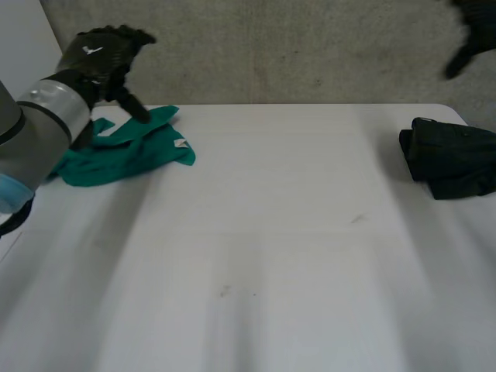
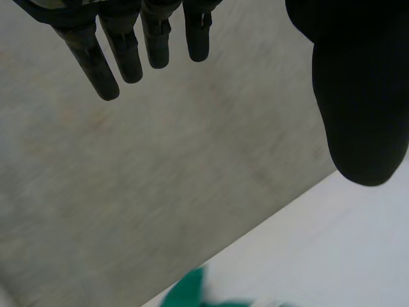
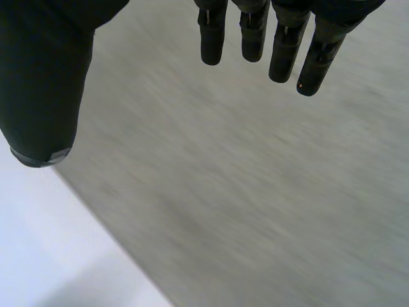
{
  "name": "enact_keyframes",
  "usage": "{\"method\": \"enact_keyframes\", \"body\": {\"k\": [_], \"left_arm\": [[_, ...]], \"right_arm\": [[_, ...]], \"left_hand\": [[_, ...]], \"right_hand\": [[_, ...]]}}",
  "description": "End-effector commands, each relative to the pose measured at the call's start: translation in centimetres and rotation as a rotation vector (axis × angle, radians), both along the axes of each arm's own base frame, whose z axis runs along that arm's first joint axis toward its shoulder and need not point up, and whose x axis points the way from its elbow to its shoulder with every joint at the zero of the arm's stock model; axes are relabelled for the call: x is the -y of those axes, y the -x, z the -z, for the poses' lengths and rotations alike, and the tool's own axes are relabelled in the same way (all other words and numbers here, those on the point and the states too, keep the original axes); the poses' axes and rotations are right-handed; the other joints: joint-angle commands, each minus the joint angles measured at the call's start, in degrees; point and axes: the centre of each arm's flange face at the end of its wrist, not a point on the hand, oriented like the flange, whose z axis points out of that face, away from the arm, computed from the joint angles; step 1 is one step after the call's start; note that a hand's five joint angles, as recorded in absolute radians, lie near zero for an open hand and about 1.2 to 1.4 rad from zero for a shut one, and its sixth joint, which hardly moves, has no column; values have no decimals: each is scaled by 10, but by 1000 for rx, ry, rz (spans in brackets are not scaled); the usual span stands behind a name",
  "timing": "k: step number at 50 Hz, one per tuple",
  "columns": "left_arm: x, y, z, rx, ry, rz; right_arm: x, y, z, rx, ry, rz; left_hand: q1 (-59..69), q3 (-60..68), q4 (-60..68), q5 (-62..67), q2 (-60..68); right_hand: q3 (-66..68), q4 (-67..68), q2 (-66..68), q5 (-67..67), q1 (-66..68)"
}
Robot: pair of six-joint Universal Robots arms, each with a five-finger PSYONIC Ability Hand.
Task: Fold the laundry.
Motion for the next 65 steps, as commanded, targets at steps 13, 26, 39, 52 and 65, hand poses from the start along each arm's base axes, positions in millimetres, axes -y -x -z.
{"method": "enact_keyframes", "body": {"k": [13,26,39,52,65], "left_arm": [[143,-85,140,318,-15,-97],[175,-91,182,318,17,-104],[184,-99,215,337,8,-111],[183,-99,196,495,115,-212],[161,-85,121,326,257,-173]], "right_arm": [[-153,-83,157,-84,-417,-394],[-179,-65,177,-102,-498,-377],[-184,-57,177,-92,-476,-361],[-176,-50,173,-80,-466,-329],[-172,-41,172,-68,-465,-303]], "left_hand": [[-5,-14,-11,-20,-10],[42,33,36,27,37],[265,256,260,250,260],[688,679,682,672,683],[688,679,682,672,683]], "right_hand": [[-23,-35,-26,-39,-17],[-23,-35,-26,-39,-17],[-23,-35,-26,-39,-17],[-23,-35,-26,-39,-17],[-23,-35,-26,-39,-17]]}}
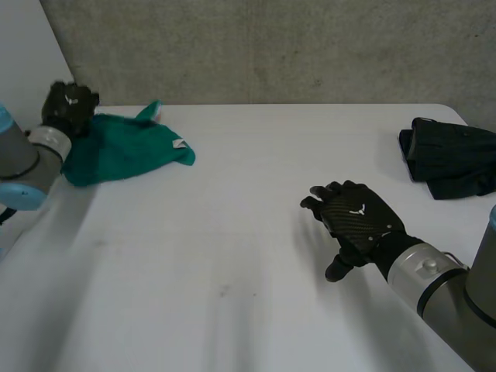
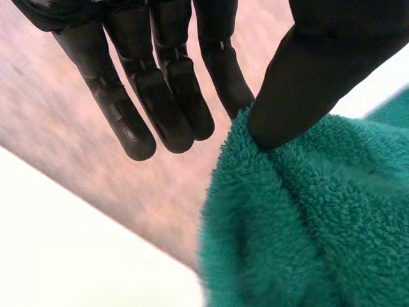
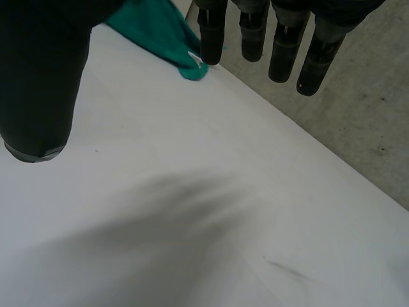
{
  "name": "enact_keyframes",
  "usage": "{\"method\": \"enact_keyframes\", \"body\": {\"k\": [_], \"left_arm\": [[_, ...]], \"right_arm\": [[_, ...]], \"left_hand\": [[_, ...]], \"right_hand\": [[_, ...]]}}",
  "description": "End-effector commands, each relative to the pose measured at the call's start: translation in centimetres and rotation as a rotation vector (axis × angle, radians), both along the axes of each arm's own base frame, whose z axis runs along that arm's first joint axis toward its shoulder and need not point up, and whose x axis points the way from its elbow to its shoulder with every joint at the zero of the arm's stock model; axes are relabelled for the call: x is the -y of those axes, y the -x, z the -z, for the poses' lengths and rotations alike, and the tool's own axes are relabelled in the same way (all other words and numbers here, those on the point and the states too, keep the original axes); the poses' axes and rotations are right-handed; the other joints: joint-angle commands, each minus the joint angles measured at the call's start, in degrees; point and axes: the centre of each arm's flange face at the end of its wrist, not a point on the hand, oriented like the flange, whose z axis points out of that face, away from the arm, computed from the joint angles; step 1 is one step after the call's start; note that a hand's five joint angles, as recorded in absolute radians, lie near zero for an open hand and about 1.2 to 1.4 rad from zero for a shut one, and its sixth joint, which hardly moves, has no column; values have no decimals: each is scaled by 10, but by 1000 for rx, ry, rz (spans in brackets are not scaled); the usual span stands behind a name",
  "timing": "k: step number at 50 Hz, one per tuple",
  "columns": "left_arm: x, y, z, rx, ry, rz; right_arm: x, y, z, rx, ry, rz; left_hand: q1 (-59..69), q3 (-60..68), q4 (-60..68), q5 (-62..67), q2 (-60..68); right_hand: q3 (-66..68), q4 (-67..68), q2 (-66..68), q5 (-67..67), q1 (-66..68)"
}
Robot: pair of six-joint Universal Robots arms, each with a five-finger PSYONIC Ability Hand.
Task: Fold the laundry.
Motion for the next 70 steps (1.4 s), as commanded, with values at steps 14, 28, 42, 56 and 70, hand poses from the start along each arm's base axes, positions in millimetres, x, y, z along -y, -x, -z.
{"method": "enact_keyframes", "body": {"k": [14,28,42,56,70], "left_arm": [[-1,-27,45,-63,-225,33],[-8,-25,58,-70,-318,26],[-41,41,15,-80,-280,88],[-286,185,-47,-378,-652,602],[-352,199,-42,-322,-719,713]], "right_arm": [[5,9,5,4,-9,22],[7,10,5,6,-5,26],[12,13,4,8,3,45],[61,56,-34,44,125,234],[74,65,-42,51,154,247]], "left_hand": [[-119,-141,-146,-113,-145],[-235,-257,-263,-229,-261],[141,120,114,147,116],[141,120,114,147,116],[-559,-580,-586,-553,-584]], "right_hand": [[-23,-35,-26,-39,-17],[-23,-35,-26,-39,-17],[-23,-35,-26,-39,-17],[-23,-35,-26,-39,-17],[-23,-35,-26,-39,-17]]}}
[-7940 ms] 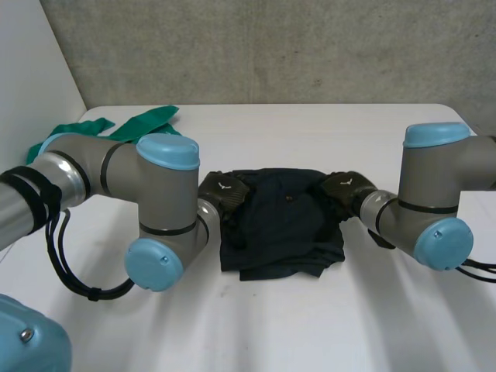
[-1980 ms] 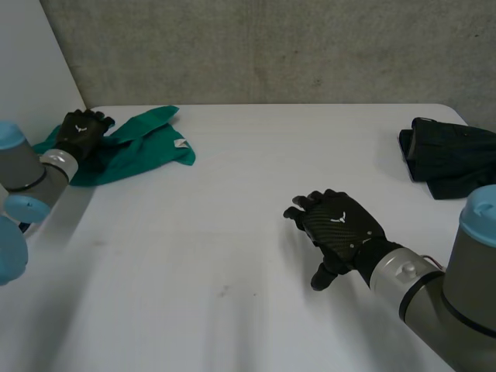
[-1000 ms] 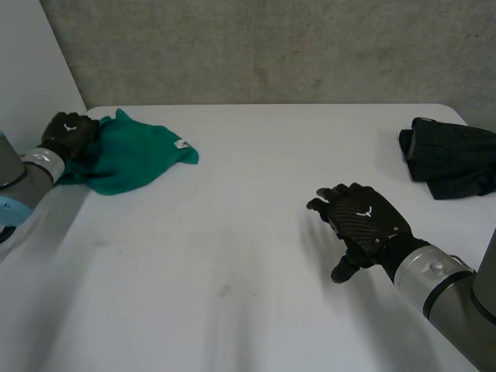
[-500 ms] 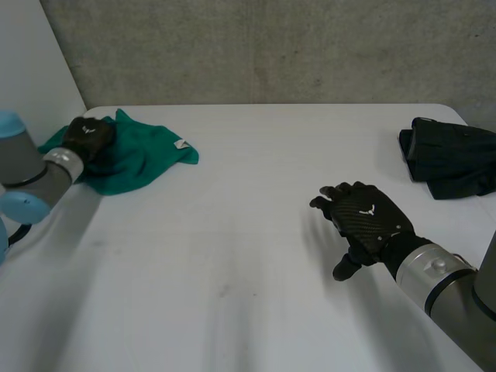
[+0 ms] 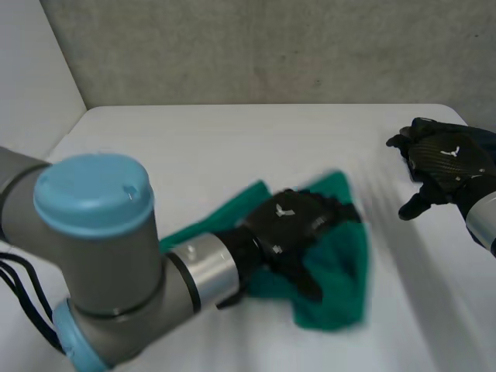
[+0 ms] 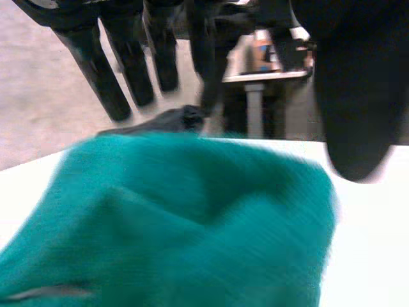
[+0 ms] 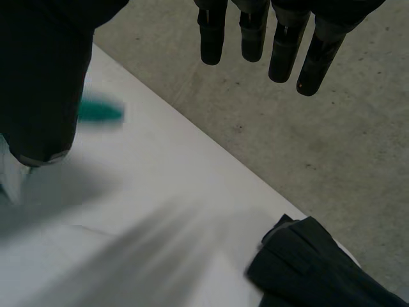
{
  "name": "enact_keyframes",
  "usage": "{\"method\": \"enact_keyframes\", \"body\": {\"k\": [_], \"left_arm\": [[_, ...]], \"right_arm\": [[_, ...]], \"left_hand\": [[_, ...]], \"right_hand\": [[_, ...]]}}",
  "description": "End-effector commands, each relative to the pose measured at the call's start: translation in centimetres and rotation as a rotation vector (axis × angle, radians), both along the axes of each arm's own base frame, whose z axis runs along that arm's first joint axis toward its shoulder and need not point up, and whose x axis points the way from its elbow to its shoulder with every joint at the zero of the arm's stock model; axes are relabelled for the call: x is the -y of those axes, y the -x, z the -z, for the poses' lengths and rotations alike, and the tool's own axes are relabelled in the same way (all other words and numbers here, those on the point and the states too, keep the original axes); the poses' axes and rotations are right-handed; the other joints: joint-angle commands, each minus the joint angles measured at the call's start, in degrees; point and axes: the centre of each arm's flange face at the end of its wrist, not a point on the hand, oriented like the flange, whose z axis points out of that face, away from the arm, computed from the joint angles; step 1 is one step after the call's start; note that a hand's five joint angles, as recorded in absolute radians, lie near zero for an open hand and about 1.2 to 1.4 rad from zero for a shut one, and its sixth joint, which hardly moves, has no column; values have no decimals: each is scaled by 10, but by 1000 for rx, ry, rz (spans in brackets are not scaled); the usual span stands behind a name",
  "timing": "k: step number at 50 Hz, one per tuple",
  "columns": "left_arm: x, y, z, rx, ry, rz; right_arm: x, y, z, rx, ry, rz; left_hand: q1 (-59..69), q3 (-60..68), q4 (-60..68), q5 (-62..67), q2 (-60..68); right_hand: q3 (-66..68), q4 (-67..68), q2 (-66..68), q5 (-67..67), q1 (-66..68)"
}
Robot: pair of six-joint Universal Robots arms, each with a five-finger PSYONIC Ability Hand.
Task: Fold the laundry.
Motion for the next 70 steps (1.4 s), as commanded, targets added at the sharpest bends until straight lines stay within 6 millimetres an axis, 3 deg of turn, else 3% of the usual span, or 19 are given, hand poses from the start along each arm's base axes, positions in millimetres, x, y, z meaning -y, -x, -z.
{"method": "enact_keyframes", "body": {"k": [1,4,6,11,15,24,31,41,45,49,51,53,60,62,67,70], "left_arm": [[27,-11,-4,45,93,-133],[58,-32,-8,76,132,-274],[67,-43,-14,86,143,-335],[69,-72,-6,167,85,-421],[64,-82,1,203,71,-434],[52,-85,26,323,125,-367],[58,-83,63,451,97,-347],[69,-95,70,527,100,-470],[68,-95,74,538,91,-468],[67,-96,74,540,89,-467],[67,-96,74,540,89,-467],[69,-96,75,540,90,-470],[72,-94,86,571,80,-456],[72,-95,90,603,100,-441],[83,-94,85,644,202,-438],[109,-93,67,634,299,-493]], "right_arm": [[0,-6,-1,4,1,-45],[0,-11,-4,5,7,-101],[-2,-15,-6,-9,6,-148],[-13,-21,-8,-64,-53,-237],[-23,-26,-2,-140,-130,-288],[-39,-26,15,-380,-140,-384],[-40,-25,27,-429,-139,-394],[-18,-28,60,-502,-136,-399],[-9,-33,66,-525,-101,-386],[1,-35,64,-528,-52,-370],[5,-36,61,-528,-27,-364],[7,-37,59,-528,-13,-362],[16,-39,49,-513,27,-355],[19,-40,47,-512,36,-352],[34,-47,33,-504,91,-324],[48,-48,21,-473,126,-275]], "left_hand": [[-86,-164,-158,-138,-149],[-86,-164,-158,-138,-149],[-86,-164,-158,-138,-149],[-86,-164,-158,-138,-149],[-80,-159,-153,-132,-143],[-70,-149,-143,-122,-133],[-45,-124,-117,-97,-108],[54,-24,-18,2,-9],[81,3,9,29,18],[155,76,83,103,92],[199,120,126,147,136],[252,174,180,201,190],[474,396,402,423,412],[594,515,521,542,531],[614,536,542,562,551],[614,536,542,562,551]], "right_hand": [[-23,-35,-26,-39,-17],[-23,-35,-26,-39,-17],[-23,-35,-26,-39,-17],[-23,-35,-26,-39,-17],[-23,-35,-26,-39,-17],[-23,-35,-26,-39,-17],[-23,-35,-26,-39,-17],[-23,-35,-26,-39,-17],[83,72,81,68,90],[328,317,326,313,335],[548,537,546,532,554],[676,665,674,661,682],[677,665,674,661,683],[677,665,674,661,683],[677,665,674,661,683],[677,665,674,661,683]]}}
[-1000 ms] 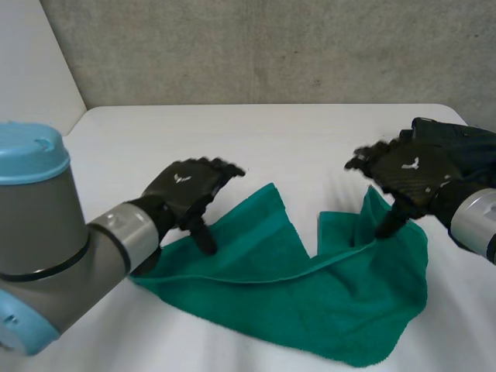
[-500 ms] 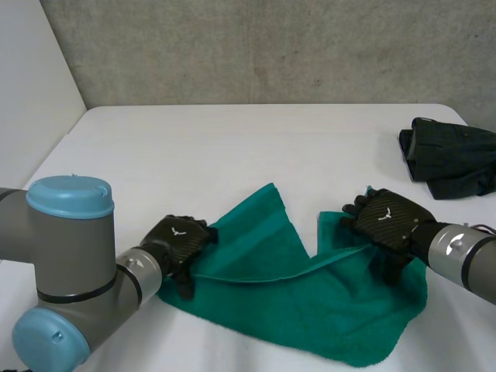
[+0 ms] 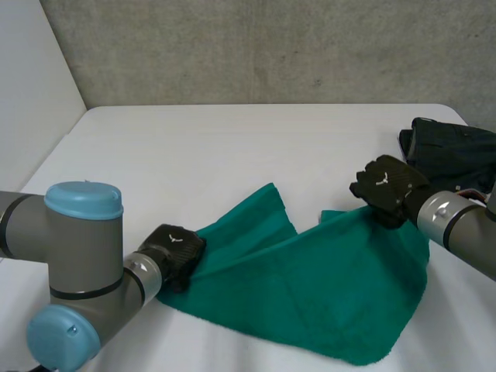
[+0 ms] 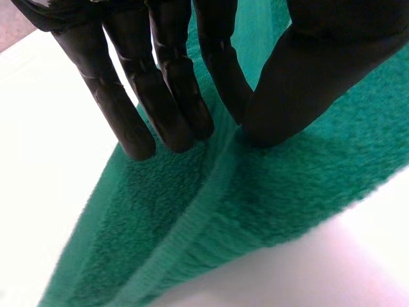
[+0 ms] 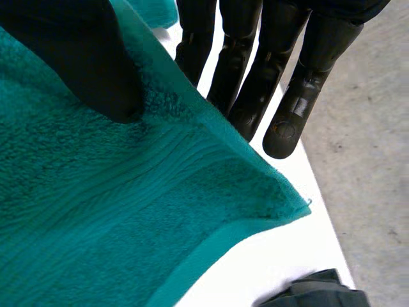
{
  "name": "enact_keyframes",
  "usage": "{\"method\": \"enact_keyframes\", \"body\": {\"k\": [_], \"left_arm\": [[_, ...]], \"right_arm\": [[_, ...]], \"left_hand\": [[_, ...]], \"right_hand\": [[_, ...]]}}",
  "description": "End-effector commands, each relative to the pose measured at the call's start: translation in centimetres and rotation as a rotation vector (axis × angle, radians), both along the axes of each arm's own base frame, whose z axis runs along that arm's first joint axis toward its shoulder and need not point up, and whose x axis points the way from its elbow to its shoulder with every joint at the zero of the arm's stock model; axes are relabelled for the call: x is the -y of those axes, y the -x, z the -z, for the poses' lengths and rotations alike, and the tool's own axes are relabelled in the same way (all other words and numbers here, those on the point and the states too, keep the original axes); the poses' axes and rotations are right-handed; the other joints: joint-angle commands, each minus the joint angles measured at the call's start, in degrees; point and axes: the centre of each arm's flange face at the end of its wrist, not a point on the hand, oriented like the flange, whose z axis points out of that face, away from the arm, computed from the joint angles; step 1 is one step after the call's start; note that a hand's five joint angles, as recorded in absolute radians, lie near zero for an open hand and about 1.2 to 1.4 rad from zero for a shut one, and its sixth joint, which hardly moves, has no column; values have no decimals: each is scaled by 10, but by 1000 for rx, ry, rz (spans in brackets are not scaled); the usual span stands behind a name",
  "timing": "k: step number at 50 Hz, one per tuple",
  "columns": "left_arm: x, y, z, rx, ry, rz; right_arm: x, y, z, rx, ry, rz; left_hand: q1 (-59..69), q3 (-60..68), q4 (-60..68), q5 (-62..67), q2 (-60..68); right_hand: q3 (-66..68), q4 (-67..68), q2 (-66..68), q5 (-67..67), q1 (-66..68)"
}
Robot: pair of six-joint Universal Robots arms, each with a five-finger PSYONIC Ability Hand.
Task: Fold the laundry.
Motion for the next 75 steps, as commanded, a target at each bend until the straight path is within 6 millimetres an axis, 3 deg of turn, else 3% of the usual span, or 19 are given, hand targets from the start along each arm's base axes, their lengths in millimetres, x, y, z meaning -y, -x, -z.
{"method": "enact_keyframes", "body": {"k": [1,4,5,9,10,12,14,19,21,27,29,34,37,38,39,43,57,66,75], "left_arm": [[42,3,-28,52,199,-18],[78,9,-63,-6,364,-87],[85,10,-75,-28,410,-101],[116,22,-142,-171,682,-138],[123,27,-170,-234,791,-148],[125,29,-198,-293,898,-157],[119,23,-244,-379,1047,-182],[86,7,-305,-486,1219,-219],[78,4,-307,-487,1219,-219],[54,-4,-259,-406,1084,-198],[47,-7,-243,-380,1041,-194],[18,-20,-173,-264,857,-160],[6,-23,-155,-237,811,-147],[-2,-24,-149,-228,794,-136],[-4,-24,-147,-226,792,-133],[-11,-23,-148,-228,790,-121],[-25,-27,-195,-311,914,-125],[-40,-11,-214,-364,926,-60],[-54,0,-224,-409,931,-16]], "right_arm": [[34,-7,-34,91,111,77],[49,-13,-59,166,197,108],[59,-15,-79,224,264,125],[78,-16,-136,376,443,169],[81,-15,-147,407,476,180],[85,-12,-178,493,567,202],[86,-11,-193,546,609,206],[77,-9,-222,653,674,184],[68,-7,-225,672,661,180],[45,-5,-191,626,523,142],[31,-6,-169,589,441,101],[-3,-10,-110,498,182,34],[-26,-8,-68,416,-32,30],[-30,-7,-59,396,-75,31],[-37,-6,-41,349,-154,36],[-43,-5,-17,282,-262,50],[-23,-17,-22,728,-469,207],[-73,-57,8,766,-685,209],[-83,-85,31,861,-721,195]], "left_hand": [[150,122,116,137,119],[150,122,116,137,119],[150,122,116,137,119],[150,122,116,137,119],[150,122,116,137,119],[150,122,116,137,119],[150,122,116,137,119],[150,122,116,137,119],[150,122,116,137,119],[150,122,116,137,119],[150,122,116,137,119],[150,122,116,137,119],[150,122,116,137,119],[150,122,116,137,119],[150,122,116,137,119],[150,122,116,137,119],[150,122,116,137,119],[150,122,116,137,119],[150,122,116,137,119]], "right_hand": [[124,121,131,137,236],[124,121,131,137,236],[124,121,131,137,236],[124,121,131,137,236],[124,121,131,137,236],[124,121,131,137,236],[124,121,131,137,236],[124,121,131,137,236],[124,121,131,137,236],[124,121,131,137,236],[124,121,131,137,236],[124,121,131,137,236],[124,121,131,137,236],[43,40,50,56,155],[-189,-192,-183,-176,-77],[-567,-570,-561,-554,-456],[-576,-579,-569,-563,-464],[-576,-579,-569,-563,-464],[-576,-579,-569,-563,-464]]}}
